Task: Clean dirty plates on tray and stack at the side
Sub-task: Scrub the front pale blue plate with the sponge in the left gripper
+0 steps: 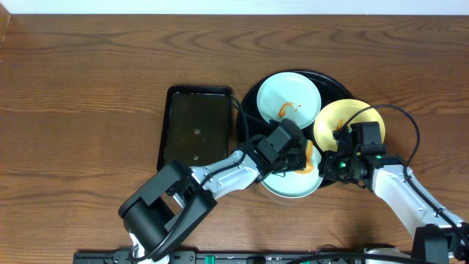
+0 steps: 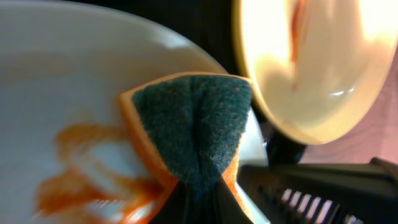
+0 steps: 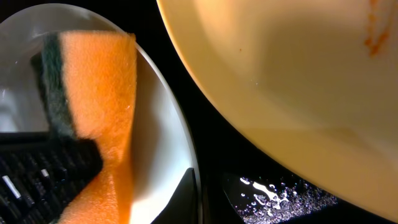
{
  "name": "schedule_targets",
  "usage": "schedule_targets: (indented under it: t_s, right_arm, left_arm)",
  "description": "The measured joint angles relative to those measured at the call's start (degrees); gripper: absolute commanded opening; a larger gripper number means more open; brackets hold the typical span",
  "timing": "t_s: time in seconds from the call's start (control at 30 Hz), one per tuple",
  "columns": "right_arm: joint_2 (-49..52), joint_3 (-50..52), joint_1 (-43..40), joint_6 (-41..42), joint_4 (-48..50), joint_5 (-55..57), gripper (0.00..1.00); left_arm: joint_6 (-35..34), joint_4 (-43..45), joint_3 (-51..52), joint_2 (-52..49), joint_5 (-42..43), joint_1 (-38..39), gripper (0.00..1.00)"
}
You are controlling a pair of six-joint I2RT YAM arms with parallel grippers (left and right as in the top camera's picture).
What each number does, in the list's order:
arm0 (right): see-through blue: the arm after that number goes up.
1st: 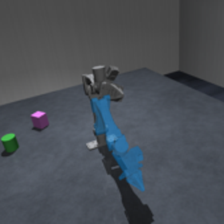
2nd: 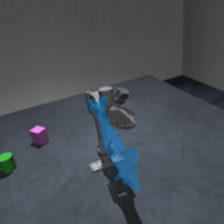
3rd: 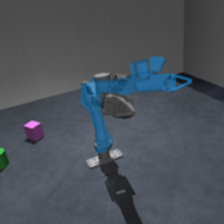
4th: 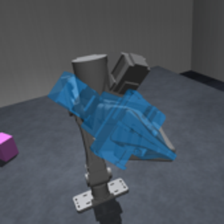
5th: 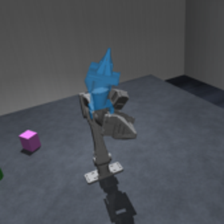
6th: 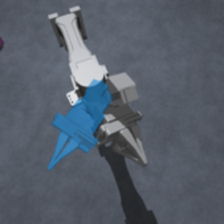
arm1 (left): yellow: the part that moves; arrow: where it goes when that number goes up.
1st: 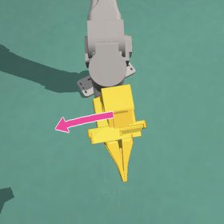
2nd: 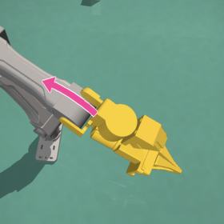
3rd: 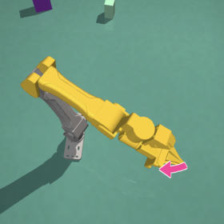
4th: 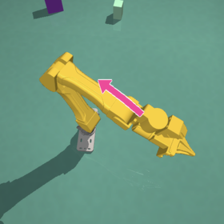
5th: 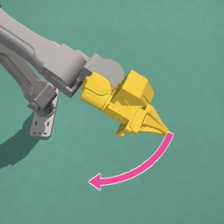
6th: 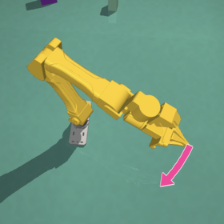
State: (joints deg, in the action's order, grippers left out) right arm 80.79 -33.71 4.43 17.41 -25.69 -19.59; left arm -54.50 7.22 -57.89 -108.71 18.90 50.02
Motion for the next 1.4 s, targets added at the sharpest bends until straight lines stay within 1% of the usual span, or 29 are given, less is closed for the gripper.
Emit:
schedule_targets:
  t_s: [0.07,0.17,0.37,0.53,0.77,0.9,1.07,1.1,1.17,1.2,1.3,1.4]
  right_arm:
    - [0.00,0.00,0.00,0.00,0.00,0.00,0.01]
    - [0.00,0.00,0.00,0.00,-0.04,-0.02,0.01]
    - [0.00,0.00,0.00,0.00,-0.44,-0.33,0.01]
    - [0.00,0.00,0.00,0.00,-0.46,-0.37,0.01]
    - [0.00,0.00,0.00,0.00,-0.44,-0.57,0.01]
    - [0.00,0.00,0.00,0.00,-0.42,-0.52,0.01]
    - [0.00,0.00,0.00,-0.04,-0.42,-0.50,0.02]
    - [0.00,0.00,0.00,-0.04,-0.37,-0.50,0.04]
    - [0.00,0.00,0.00,-0.04,-0.28,-0.48,0.14]
    - [0.00,0.00,0.00,-0.07,-0.15,-0.42,0.16]
    - [0.00,0.00,0.00,-0.44,0.07,-0.31,0.17]
    - [0.00,0.00,0.00,-0.46,0.07,-0.50,0.16]
  left_arm:
    - [-0.37,0.57,0.00,-0.22,0.57,0.15,0.08]
    - [-0.79,-1.09,-0.11,-0.24,0.22,0.46,0.08]
    - [0.17,-9.44,-1.97,0.00,-3.39,-0.11,0.08]
    - [2.03,-10.84,-2.08,0.35,-4.70,-3.43,0.08]
    - [2.89,-12.37,-2.08,0.50,-4.33,-7.28,0.08]
    - [6.40,-14.32,-2.01,1.62,-3.80,-7.89,0.07]
    - [11.96,-21.44,-1.27,7.54,-5.84,-8.22,0.07]
    - [13.33,-22.05,-1.20,9.09,-6.36,-8.31,0.07]
    - [16.02,-22.45,-1.20,12.22,-7.32,-8.46,0.07]
    - [17.35,-22.45,-1.20,13.66,-7.56,-8.59,0.07]
    - [21.09,-22.53,-1.20,16.87,-8.37,-8.85,0.08]
    - [23.23,-23.69,-1.20,17.64,-9.70,-9.66,0.08]
